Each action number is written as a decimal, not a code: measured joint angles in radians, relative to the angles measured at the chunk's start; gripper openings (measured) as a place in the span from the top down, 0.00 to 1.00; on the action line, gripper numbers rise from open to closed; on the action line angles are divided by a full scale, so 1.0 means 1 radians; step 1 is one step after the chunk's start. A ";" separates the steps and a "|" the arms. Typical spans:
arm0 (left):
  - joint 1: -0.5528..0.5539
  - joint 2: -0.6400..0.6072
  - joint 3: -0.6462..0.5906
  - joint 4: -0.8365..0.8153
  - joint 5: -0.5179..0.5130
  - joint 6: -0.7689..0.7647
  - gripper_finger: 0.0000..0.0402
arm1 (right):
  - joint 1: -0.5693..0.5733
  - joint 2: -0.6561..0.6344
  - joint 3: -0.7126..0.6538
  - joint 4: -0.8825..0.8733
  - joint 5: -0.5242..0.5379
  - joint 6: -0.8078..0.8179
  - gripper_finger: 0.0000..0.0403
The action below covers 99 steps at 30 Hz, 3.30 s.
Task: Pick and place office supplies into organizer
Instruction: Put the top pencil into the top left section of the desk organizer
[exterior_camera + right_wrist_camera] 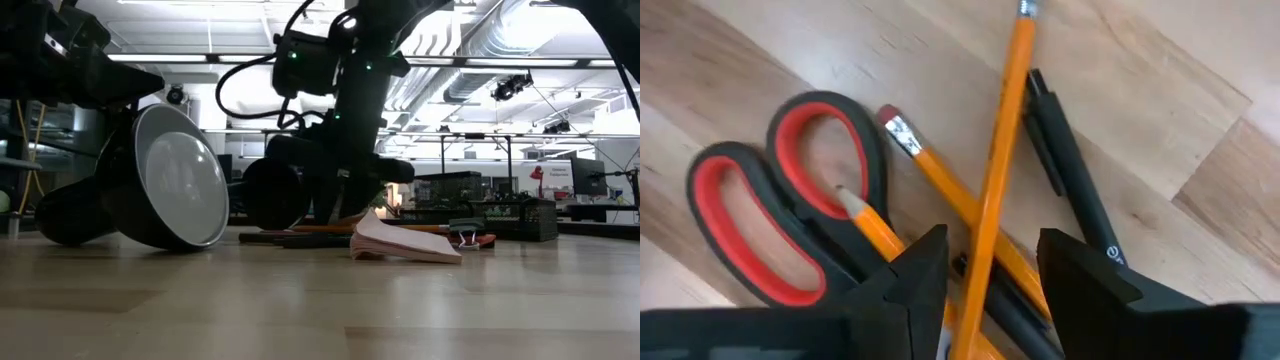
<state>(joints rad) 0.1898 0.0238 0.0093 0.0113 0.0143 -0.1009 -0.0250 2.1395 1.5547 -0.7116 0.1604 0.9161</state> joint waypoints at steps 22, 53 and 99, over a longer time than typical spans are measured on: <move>0.000 0.000 0.000 0.000 0.000 0.000 1.00 | 0.001 0.000 0.000 0.007 0.016 -0.058 0.94; 0.000 0.000 0.000 0.000 0.000 0.000 1.00 | 0.129 -0.305 0.001 -0.497 0.686 0.139 0.97; 0.000 0.000 0.000 0.000 0.000 -0.008 1.00 | -0.087 -0.938 -1.121 1.040 1.130 -0.476 0.97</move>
<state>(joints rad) 0.1897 0.0242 0.0094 0.0113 0.0143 -0.1093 -0.1117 1.2015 0.4334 0.3279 1.2908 0.4400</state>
